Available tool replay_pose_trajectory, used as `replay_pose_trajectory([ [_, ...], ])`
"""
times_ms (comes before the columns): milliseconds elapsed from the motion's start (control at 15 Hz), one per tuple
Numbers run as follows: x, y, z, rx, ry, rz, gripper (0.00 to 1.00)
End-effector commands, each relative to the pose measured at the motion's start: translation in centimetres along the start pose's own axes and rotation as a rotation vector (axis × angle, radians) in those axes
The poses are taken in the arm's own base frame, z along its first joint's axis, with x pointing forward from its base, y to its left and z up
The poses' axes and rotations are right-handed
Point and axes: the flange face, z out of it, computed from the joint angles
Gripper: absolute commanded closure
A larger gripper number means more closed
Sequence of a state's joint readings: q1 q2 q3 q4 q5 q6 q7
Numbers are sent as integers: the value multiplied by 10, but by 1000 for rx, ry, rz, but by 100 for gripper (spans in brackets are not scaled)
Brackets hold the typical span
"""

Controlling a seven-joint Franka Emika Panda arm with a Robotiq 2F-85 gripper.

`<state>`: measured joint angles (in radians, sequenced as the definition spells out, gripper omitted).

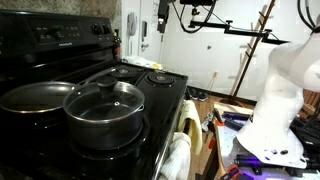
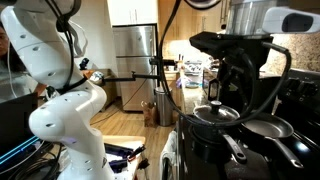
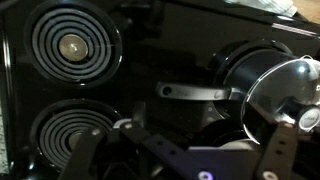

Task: Put the lid on the stove

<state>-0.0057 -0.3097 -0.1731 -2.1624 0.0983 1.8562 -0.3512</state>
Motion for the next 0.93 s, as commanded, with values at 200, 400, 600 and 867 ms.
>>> replay_pose_trajectory([
  [200,8,-73,44,18,15,-217,0],
  [400,13,-110,53,55,24,-300,0],
  [600,17,-113,54,40,-5,-279,0],
  [867,17,-113,52,44,1,-290,0],
])
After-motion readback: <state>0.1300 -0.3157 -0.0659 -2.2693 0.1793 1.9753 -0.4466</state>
